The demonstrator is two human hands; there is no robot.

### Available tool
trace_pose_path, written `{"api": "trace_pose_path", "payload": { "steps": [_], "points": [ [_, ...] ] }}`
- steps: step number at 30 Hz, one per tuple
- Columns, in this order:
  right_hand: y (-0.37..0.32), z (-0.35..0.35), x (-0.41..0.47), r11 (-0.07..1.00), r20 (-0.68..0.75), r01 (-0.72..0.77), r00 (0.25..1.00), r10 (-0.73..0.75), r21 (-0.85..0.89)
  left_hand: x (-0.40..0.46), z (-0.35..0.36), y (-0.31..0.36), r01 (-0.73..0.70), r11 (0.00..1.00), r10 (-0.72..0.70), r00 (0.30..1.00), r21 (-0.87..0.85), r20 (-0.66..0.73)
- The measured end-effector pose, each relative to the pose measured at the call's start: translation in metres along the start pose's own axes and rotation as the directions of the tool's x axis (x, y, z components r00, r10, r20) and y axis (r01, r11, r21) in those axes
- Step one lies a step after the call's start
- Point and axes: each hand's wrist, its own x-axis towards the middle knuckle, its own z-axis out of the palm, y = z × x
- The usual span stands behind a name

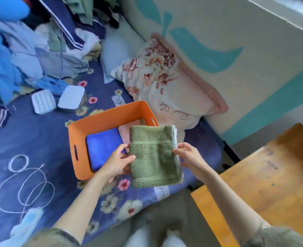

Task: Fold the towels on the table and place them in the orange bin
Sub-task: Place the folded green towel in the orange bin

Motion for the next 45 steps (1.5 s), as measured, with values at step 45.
{"api": "trace_pose_path", "payload": {
  "steps": [45],
  "points": [
    [0.061, 0.223, 0.232, -0.156, 0.711, 0.708, 0.618, -0.336, -0.689, 0.195, -0.108, -0.147, 0.114, 0.457, 0.28, 0.923, 0.882, -0.264]
  ]
}}
